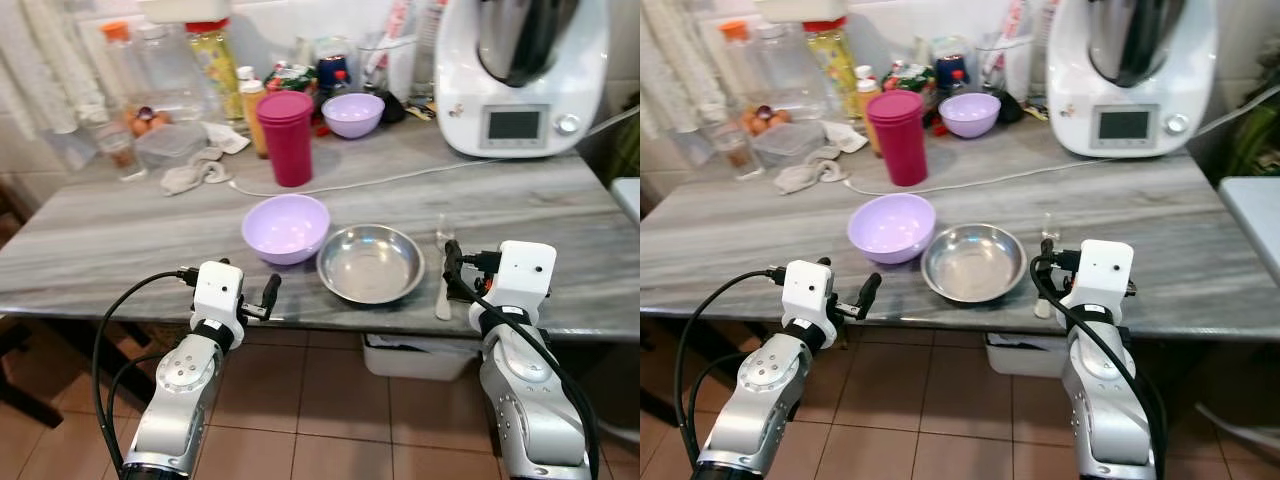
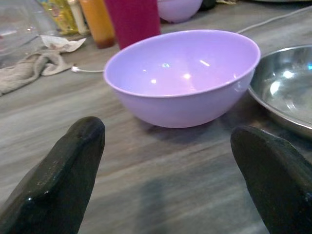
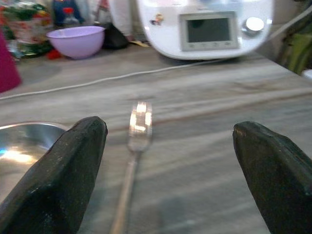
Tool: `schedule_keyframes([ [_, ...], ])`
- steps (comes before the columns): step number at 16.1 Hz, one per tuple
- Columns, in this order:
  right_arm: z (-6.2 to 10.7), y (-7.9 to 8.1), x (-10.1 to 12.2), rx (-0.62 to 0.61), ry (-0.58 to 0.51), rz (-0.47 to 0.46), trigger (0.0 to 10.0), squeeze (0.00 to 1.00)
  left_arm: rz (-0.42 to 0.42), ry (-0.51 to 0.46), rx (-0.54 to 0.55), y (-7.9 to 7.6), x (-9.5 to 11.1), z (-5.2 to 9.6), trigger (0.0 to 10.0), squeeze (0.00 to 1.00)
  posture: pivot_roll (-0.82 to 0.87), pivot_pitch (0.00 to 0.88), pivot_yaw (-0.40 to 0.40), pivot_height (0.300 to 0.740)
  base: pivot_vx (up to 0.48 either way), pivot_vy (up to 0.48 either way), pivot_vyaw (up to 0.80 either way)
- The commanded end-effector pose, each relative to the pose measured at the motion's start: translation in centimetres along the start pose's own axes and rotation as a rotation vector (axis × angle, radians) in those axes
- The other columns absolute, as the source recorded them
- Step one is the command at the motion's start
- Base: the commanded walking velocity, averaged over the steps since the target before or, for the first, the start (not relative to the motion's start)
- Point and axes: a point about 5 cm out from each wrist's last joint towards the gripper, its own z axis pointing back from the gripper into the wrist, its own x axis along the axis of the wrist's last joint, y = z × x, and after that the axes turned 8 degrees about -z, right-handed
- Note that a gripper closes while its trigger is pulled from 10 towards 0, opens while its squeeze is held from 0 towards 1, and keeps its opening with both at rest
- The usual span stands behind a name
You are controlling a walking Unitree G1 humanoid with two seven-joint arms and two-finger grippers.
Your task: Setting the table
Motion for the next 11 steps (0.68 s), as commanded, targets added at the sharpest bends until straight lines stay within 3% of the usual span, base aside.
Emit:
schedule_keyframes([
  [1, 0.0, 0.3, 0.6, 0.004, -0.017, -0.004, 10.0, 0.0, -0.019, 0.01, 0.01, 0.1, 0.1, -0.4, 10.0, 0.0, -0.3, 0.0, 0.097, 0.74, 0.0, 0.0, -0.41],
  [7, -0.1, -0.3, 0.4, -0.031, 0.002, -0.023, 10.0, 0.0, -0.016, 0.02, 0.005, -0.1, 0.0, -0.8, 10.0, 0.0, -0.3, 0.0, 0.095, 0.74, 0.0, 0.0, 0.0],
  [11, -0.3, -0.9, 0.0, -0.074, 0.023, 0.014, 10.0, 0.0, -0.015, 0.022, 0.0, -0.1, 0.0, -0.8, 10.0, 0.0, -0.29, 0.0, 0.092, 0.74, -0.259, 0.0, 0.0],
])
